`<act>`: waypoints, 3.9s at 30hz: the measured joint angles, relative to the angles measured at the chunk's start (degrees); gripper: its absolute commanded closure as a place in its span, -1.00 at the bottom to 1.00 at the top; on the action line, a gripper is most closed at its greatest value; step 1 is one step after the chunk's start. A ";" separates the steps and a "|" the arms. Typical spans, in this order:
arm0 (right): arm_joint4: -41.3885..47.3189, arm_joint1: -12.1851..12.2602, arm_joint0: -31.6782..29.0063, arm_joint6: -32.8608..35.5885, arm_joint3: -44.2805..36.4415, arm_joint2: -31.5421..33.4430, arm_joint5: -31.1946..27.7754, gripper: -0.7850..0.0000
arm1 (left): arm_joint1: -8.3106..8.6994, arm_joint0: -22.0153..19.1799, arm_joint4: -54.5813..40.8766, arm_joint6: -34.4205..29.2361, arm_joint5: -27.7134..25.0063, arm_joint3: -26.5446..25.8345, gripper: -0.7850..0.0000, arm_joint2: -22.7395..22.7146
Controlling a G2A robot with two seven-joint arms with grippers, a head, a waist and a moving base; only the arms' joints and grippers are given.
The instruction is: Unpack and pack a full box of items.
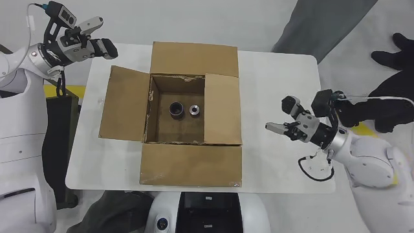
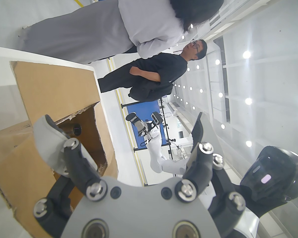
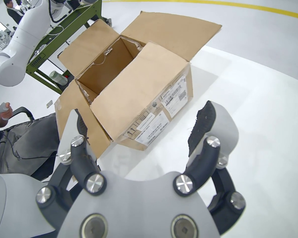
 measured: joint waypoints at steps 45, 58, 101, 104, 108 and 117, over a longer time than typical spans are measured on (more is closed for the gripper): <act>-0.62 0.18 -0.82 -2.11 0.85 1.87 -0.94 -1.00 | 0.94 3.29 1.91 2.99 -10.30 10.70 -1.00 -0.81; -0.62 0.18 -0.82 -2.12 0.85 1.87 -0.94 -1.00 | 0.93 1.84 2.81 -1.01 -9.07 13.65 -1.00 4.54; -0.62 0.18 -0.82 -2.12 0.85 1.87 -0.94 -1.00 | -1.13 -5.03 0.08 -6.04 -0.40 1.09 -1.00 24.33; -0.62 0.18 -0.82 -2.12 0.85 1.87 -0.94 -1.00 | -1.18 -4.88 2.23 -4.71 -0.31 0.09 -1.00 25.49; -0.62 0.18 -0.82 -2.12 0.85 1.87 -0.94 -1.00 | -1.23 -4.58 5.33 -2.71 -0.03 -1.09 -1.00 26.92; -0.62 0.18 -0.82 -2.12 0.85 1.87 -0.94 -1.00 | -1.07 -3.44 8.48 -0.35 -0.47 -3.42 -1.00 27.81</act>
